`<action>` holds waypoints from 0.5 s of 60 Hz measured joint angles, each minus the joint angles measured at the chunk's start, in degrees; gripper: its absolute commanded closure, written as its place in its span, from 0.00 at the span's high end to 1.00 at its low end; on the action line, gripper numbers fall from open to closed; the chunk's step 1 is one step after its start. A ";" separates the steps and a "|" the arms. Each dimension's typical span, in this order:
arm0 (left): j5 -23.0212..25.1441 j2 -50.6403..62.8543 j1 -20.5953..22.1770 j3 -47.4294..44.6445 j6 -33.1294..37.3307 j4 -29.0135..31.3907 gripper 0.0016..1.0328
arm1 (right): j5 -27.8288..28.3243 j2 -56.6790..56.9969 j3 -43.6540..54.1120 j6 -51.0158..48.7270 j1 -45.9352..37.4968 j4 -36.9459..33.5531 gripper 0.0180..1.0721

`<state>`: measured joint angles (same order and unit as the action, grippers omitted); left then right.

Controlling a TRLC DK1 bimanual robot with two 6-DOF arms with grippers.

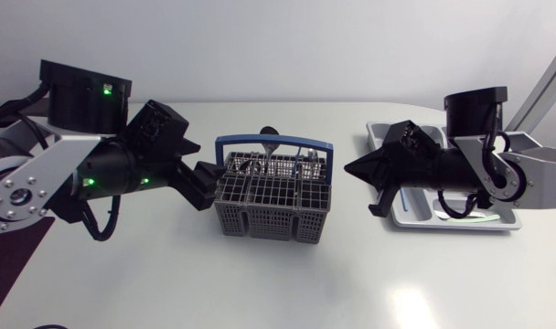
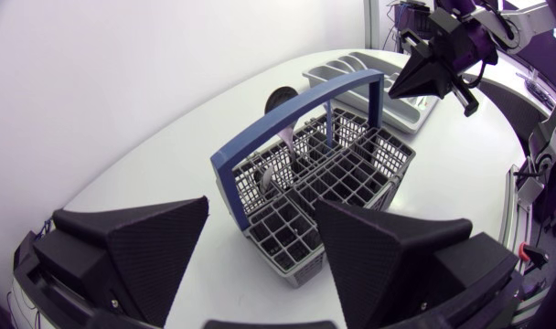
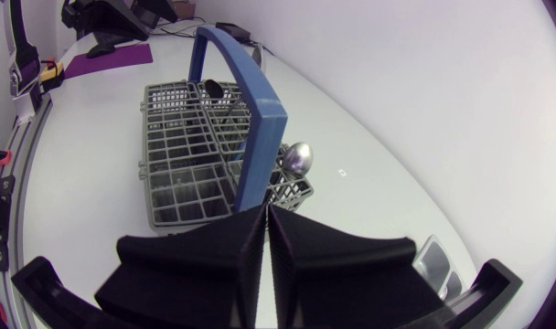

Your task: Unload the cutlery basket into the drawer organizer.

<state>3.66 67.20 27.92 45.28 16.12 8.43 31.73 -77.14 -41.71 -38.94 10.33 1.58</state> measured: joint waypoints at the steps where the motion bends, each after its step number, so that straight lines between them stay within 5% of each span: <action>1: 0.00 -0.11 0.00 0.00 0.15 0.50 0.90 | 0.00 -0.28 -0.22 0.02 0.00 0.00 0.09; 30: 0.59 9.97 -0.44 -7.37 11.65 5.14 0.90 | 3.30 -12.74 -13.14 6.01 0.09 0.09 0.09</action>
<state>4.25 77.17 27.49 37.91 27.77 13.56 35.03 -89.89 -54.85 -32.93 10.41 1.67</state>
